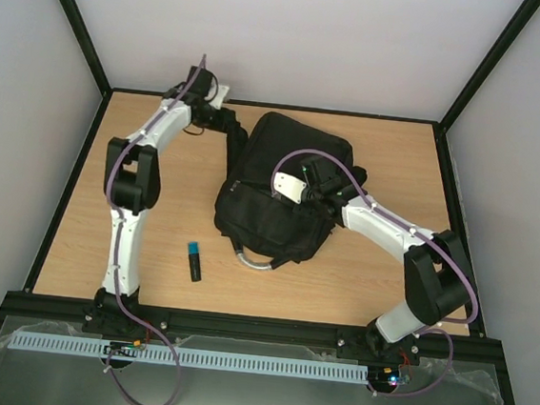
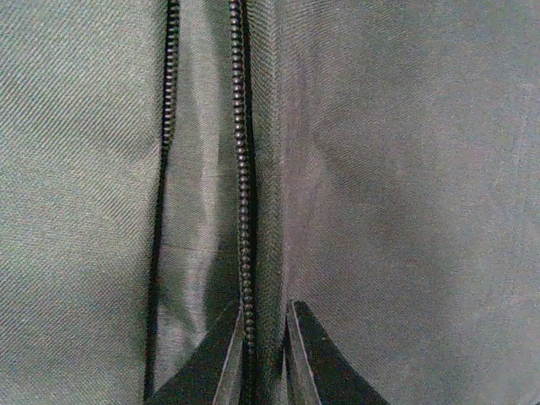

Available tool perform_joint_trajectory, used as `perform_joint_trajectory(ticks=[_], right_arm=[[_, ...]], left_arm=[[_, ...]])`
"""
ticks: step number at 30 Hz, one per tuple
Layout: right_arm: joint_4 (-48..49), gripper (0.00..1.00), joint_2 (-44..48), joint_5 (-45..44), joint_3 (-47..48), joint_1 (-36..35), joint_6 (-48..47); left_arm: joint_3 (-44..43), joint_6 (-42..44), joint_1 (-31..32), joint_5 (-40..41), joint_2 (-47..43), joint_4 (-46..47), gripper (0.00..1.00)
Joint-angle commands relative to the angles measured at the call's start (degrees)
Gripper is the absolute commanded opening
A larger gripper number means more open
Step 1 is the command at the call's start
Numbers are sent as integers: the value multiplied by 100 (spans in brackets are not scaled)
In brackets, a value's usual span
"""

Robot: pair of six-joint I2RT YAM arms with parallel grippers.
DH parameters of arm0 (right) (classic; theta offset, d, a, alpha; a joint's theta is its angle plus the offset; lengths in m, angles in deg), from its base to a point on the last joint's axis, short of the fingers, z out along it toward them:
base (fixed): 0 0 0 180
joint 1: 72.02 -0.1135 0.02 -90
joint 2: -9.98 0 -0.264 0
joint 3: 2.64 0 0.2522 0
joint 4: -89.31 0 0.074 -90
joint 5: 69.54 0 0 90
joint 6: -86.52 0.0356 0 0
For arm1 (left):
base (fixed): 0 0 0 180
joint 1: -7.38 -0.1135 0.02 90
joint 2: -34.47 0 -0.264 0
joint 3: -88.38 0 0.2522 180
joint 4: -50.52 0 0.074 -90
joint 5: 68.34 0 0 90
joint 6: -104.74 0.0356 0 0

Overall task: Pack the student bag
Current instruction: Adjust the student bag at the center of the board.

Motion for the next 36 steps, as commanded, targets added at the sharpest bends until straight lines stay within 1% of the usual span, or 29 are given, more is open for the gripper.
perform_joint_trajectory(ticks=[1,3,4,6,9,12,13,15,19,22,23,27,28,31,32,34,35,36], right_arm=[[-367,14,137,279,-268,-39,338],[-304,17,100,255,-279,-39,421],[-283,18,70,252,-275,-39,461],[-276,16,-16,306,-216,-38,551],[-376,12,-226,433,-13,-37,783],[-547,9,-469,526,228,-39,933],[-697,8,-598,551,351,-39,931],[-899,6,-837,495,623,-39,976],[-937,6,-1117,455,913,-39,1132],[-910,6,-1267,488,1016,-39,1222],[-898,6,-1338,457,1062,-39,1269],[-834,6,-1664,265,1283,-39,1474],[-845,7,-1716,252,1342,-39,1490],[-846,8,-1753,279,1464,-39,1505],[-874,9,-1771,285,1511,-39,1489],[-891,17,-1785,261,1504,-39,1436],[-916,18,-1785,258,1480,-38,1389],[-968,11,-1789,276,1458,-39,1324]], left_arm=[[272,-10,-415,1990,-1348,298,75],[486,-113,-569,2060,-1693,334,82],[663,-105,-630,2100,-1859,360,83],[1190,-174,-756,2131,-2253,467,88],[1760,-324,-981,1810,-2618,408,94],[2144,-272,-1118,1254,-2844,-41,94],[2360,-168,-1169,983,-2997,-197,92],[2797,267,-1237,308,-3404,-482,81],[3664,511,-1231,-454,-4142,-1077,75],[4029,681,-1190,-1207,-4229,-1508,71],[4099,748,-1149,-1337,-4182,-1618,70],[4222,831,-1043,-1407,-3814,-1835,61],[4271,793,-1027,-1444,-3750,-1772,58],[4422,816,-832,-1519,-3604,-1424,46],[4410,824,-723,-1534,-3526,-1324,44],[4322,831,-498,-1609,-3318,-1211,40],[4250,856,-375,-1607,-3207,-1168,39],[4182,870,-241,-1570,-3098,-1115,39]])
